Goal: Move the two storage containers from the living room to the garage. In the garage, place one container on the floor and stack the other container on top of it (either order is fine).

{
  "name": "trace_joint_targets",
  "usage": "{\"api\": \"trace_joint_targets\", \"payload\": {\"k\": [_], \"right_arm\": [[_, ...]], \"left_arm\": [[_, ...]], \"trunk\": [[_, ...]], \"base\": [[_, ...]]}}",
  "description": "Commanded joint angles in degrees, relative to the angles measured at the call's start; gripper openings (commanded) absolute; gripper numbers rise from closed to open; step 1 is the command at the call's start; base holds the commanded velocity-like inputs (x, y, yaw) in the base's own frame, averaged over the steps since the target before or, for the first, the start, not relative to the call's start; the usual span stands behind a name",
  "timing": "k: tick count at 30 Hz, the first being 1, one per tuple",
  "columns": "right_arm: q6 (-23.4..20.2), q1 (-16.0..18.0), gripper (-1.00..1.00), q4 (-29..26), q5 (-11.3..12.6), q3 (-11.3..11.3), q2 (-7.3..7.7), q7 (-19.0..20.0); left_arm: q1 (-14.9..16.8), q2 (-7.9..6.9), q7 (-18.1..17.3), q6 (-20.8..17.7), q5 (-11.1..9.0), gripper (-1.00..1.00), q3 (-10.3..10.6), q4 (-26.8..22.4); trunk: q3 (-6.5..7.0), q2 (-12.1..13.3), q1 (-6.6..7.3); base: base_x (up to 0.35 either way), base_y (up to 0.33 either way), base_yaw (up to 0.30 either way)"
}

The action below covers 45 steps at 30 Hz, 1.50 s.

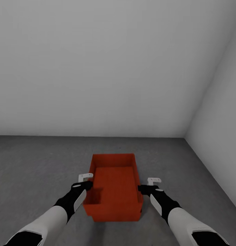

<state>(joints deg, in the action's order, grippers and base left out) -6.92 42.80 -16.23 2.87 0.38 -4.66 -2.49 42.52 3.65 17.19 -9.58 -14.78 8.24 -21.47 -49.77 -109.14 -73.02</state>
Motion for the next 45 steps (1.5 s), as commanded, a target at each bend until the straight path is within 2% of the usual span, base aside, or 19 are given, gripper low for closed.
{"api": "trace_joint_targets", "payload": {"k": [1,5,9,10,14,17,19,27,45], "right_arm": [[-0.34,0.00,1.00,-0.19,0.30,0.05,-0.01,-0.21],[-0.42,0.03,1.00,-0.50,0.34,-0.01,0.04,-0.16],[-0.40,0.07,1.00,-0.60,0.34,-0.09,0.25,-0.33],[-0.38,0.08,1.00,-0.61,0.33,-0.10,0.29,-0.38],[-0.37,0.14,1.00,-0.63,0.30,-0.12,0.94,-0.59],[-0.37,0.16,1.00,-0.59,0.30,-0.12,1.27,-0.62],[-0.39,0.17,1.00,-0.57,0.29,-0.12,1.35,-0.60],[-0.39,0.14,1.00,-0.57,0.36,-0.12,1.38,-0.53],[-0.37,0.14,1.00,-0.55,0.38,-0.09,1.24,-0.60]], "left_arm": [[0.01,-0.08,0.46,-0.33,-0.56,1.00,0.48,-0.58],[0.02,-0.22,0.47,-0.50,-0.59,1.00,0.06,-1.90],[0.02,-1.02,0.47,-0.80,-0.60,1.00,-2.36,-2.04],[0.02,-1.42,0.47,-0.83,-0.60,1.00,-3.01,-1.99],[0.02,-5.11,0.27,-1.00,-0.72,1.00,-7.29,-1.74],[0.02,-6.64,0.18,-1.04,-0.72,1.00,-8.79,-1.26],[0.02,-7.15,0.15,-1.05,-0.70,1.00,-9.29,-0.67],[0.02,-7.72,0.12,-1.06,-0.63,1.00,-9.78,0.36],[0.02,-7.78,0.19,-1.06,-0.61,1.00,-9.82,0.55]], "trunk": [[0.14,0.40,0.23],[0.85,2.00,1.11],[1.57,3.60,1.99],[1.75,4.01,2.21],[2.47,5.61,3.09],[3.01,6.81,3.75],[3.37,7.61,4.19],[4.80,10.82,5.94],[8.03,18.04,9.90]], "base": [[0.000,0.000,0.000],[0.000,0.000,0.000],[0.000,0.000,0.000],[0.000,0.000,0.000],[0.000,0.000,0.000],[0.000,0.000,0.000],[0.000,0.000,0.000],[0.000,0.000,0.000],[0.000,0.000,0.000]]}}
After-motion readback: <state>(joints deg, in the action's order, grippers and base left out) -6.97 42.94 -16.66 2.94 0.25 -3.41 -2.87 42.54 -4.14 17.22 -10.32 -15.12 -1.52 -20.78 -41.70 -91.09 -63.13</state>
